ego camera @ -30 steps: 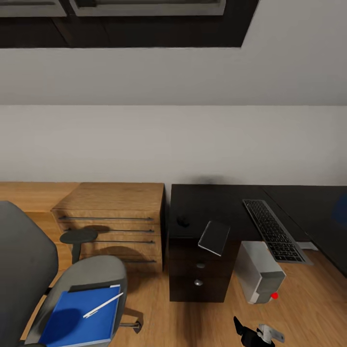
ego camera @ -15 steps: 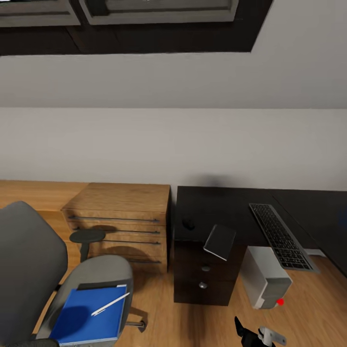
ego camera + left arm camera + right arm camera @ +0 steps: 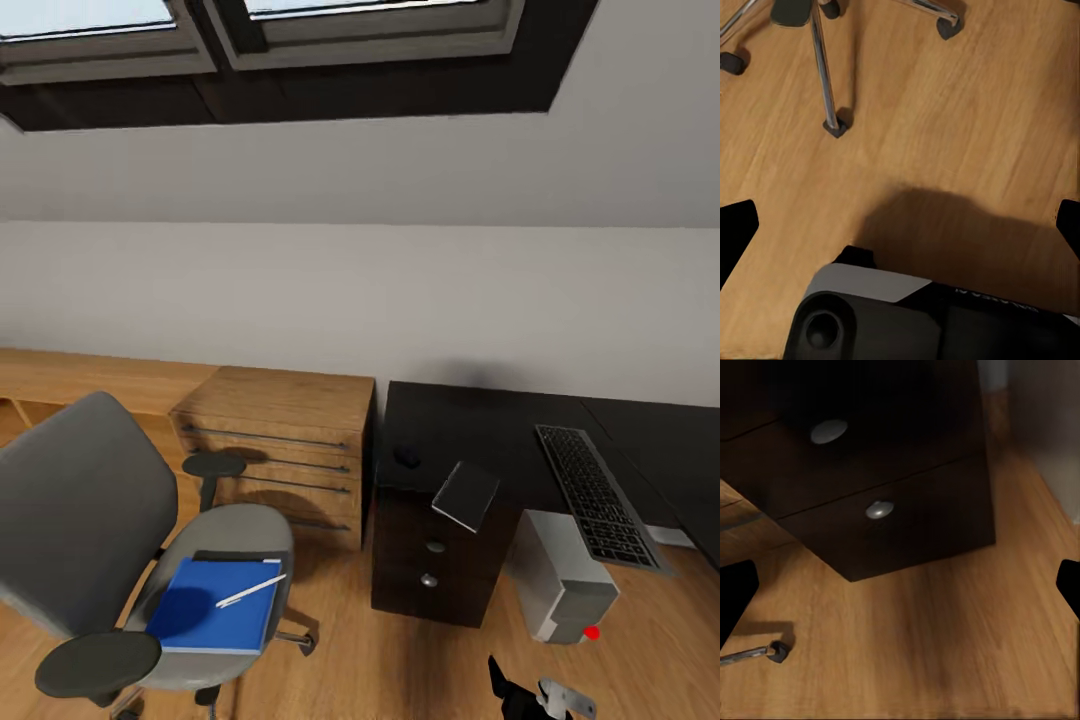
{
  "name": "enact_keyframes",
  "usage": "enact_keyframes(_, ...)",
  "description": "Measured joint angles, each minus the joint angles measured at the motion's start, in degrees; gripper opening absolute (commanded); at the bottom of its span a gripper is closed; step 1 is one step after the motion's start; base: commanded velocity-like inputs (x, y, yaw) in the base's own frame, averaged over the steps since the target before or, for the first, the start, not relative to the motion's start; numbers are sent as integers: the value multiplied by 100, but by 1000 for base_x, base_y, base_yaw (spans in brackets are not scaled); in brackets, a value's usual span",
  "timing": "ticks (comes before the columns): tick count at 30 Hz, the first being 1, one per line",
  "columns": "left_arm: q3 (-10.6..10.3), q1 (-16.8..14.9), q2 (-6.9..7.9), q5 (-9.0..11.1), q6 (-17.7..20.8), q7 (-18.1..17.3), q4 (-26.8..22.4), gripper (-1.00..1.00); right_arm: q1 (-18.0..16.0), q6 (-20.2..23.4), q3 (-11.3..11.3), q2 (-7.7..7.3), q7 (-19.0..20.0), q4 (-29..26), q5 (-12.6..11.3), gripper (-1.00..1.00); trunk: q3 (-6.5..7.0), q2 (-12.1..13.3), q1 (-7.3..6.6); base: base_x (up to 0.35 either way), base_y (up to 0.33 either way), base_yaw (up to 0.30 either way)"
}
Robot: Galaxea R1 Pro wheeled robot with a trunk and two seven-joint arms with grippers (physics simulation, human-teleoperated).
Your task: In the bedroom, organize the workspace by keeping the computer under the desk, ensuring the monitor is on the desk, placing the keyboard on the desk next to the monitor, placing the mouse on the desk next to the keyboard, moving the folder from the swivel chair onto the desk next to the mouse, stacking the notebook on top of the folder with the pen on top of the notebook, and positioning the swivel chair next to the desk.
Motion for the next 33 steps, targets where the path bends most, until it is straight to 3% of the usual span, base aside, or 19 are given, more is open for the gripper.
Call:
enact_keyframes(15,-1,-1,-24,-7,-27,0,17,100,1,-2,1,-3,-1,65,-1,100,219,602,-331,-198,-219,73)
enact_keyframes(23,-1,-1,-17,-19,-40,1,17,100,1,-1,3,-3,-1,68,2,100,351,922,-507,-28,-5,0)
enact_keyframes(33,8,2,-17,-10,-137,1,16,100,1,-1,4,-3,-1,69,0,100,452,1325,-724,-286,0,0)
